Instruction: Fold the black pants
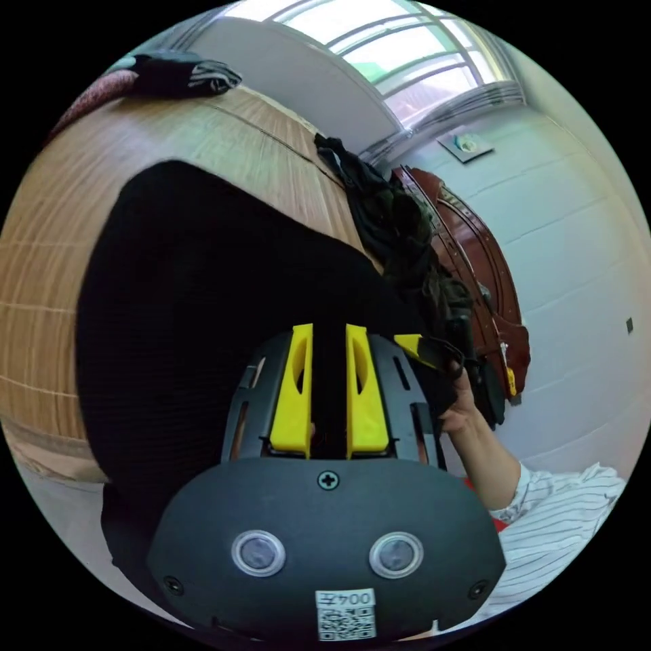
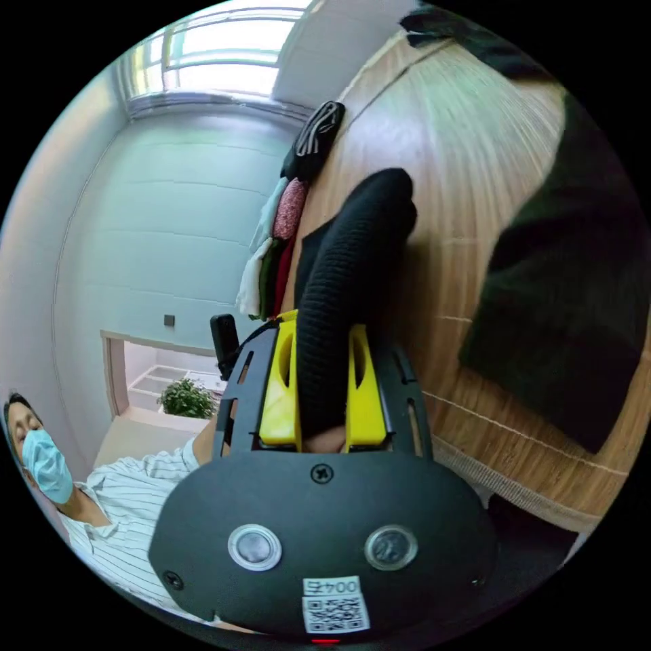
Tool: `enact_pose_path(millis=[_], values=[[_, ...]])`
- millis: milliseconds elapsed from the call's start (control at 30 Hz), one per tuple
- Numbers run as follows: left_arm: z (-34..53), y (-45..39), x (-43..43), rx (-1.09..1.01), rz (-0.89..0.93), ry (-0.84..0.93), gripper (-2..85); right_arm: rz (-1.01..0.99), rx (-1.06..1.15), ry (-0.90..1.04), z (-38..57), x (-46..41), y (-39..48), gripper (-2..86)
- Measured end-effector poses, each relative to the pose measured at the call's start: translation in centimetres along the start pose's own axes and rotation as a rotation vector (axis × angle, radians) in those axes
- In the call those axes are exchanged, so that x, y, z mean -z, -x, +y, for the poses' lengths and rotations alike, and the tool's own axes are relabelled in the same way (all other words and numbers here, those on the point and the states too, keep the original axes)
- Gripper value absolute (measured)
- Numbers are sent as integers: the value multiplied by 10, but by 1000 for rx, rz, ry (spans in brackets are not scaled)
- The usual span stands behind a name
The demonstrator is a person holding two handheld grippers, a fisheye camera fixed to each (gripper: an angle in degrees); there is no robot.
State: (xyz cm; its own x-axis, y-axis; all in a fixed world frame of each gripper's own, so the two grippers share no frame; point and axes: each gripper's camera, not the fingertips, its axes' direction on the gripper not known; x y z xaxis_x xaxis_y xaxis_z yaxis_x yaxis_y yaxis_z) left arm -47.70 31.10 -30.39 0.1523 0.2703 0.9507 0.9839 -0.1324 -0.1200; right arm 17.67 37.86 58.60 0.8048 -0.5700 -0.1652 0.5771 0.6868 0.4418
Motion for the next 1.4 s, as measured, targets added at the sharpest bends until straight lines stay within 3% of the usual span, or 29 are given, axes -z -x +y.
enact_pose_path(millis=[100,300,400,467,567,700,800,833,900,1100,1267,1400], values=[[-18,-39,38,-14,1,-94,87,72,121,36,-29,4,99,106],[-77,-131,95,-14,230,-275,65,447,380,126,-93,31,349,107],[-104,-157,118,9,409,-359,48,741,532,180,-99,10,471,109],[-116,-166,130,17,467,-371,46,1055,669,247,-83,-46,538,111],[-103,-133,132,69,466,-347,55,1384,786,332,-53,-146,555,110],[-39,-11,109,321,473,-285,53,1558,854,438,-13,-283,493,111],[40,93,107,557,438,-248,29,1508,849,535,22,-376,430,105],[63,110,120,558,421,-267,24,1455,832,585,36,-395,422,105],[78,113,141,524,461,-301,22,1453,855,479,53,-394,431,99],[77,76,215,352,342,-377,23,1092,740,144,60,-234,444,88],[68,16,223,160,123,-290,25,463,292,-22,59,-34,322,59],[75,-17,181,100,29,-226,33,115,124,-106,91,18,239,95]])
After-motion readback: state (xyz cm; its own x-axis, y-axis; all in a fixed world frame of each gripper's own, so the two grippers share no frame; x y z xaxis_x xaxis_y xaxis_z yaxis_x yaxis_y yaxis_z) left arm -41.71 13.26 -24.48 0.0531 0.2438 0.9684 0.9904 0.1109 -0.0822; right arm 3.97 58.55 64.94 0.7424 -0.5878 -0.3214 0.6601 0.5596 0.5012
